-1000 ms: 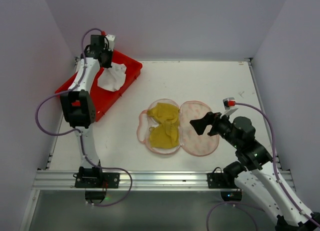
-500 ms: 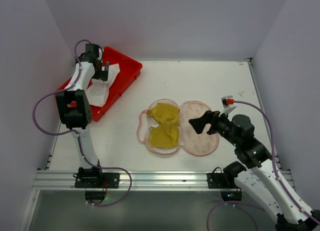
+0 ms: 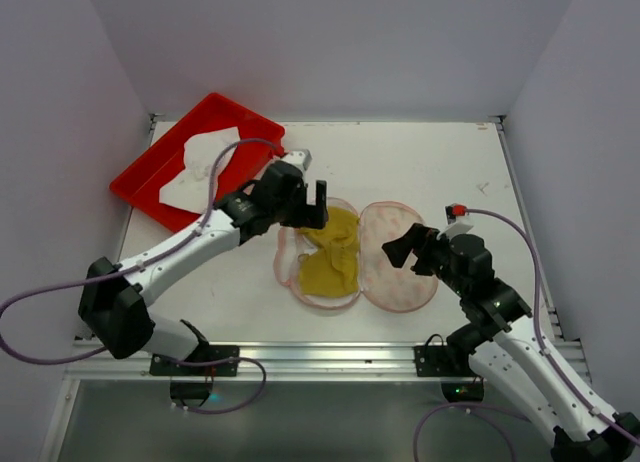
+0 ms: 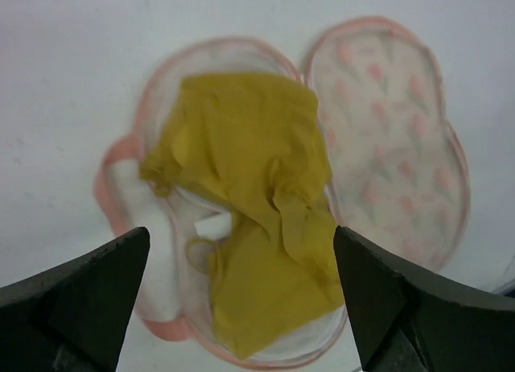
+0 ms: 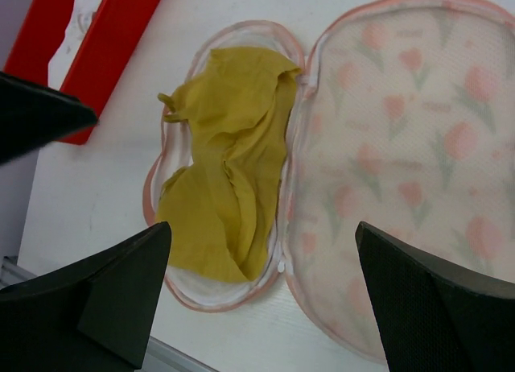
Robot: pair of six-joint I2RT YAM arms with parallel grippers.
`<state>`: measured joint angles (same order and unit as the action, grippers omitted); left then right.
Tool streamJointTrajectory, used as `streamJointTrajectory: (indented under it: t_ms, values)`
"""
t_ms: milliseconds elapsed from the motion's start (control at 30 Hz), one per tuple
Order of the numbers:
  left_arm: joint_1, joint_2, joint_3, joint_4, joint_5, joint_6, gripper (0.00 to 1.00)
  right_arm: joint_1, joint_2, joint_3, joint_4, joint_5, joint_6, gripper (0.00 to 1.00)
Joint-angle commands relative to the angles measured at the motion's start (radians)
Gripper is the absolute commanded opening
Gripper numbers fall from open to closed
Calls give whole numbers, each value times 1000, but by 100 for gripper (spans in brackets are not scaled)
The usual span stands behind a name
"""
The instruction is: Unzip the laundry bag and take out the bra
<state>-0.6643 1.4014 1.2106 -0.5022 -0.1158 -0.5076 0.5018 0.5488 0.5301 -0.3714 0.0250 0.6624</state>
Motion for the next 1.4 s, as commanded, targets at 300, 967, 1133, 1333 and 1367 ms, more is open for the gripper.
streamJointTrajectory:
  t_ms: [300, 967, 1133, 1333, 1367]
  values:
    - [-158, 289, -17, 140, -25, -207, 87, -3, -104, -90, -1, 7, 60, 99]
    - [-205, 378, 3, 122, -21, -163, 10, -3, -147, -130, 6, -2, 48, 99]
    - [-205, 308, 27, 102, -28, -102, 0, -3, -162, -119, -1, 3, 43, 99]
    - [-204, 171, 154, 21, -114, 71, 0, -3, -197, -98, -17, 21, 34, 99]
    - [-204, 157, 177, 1, -128, 95, 0, -3, -201, -91, -18, 26, 34, 99]
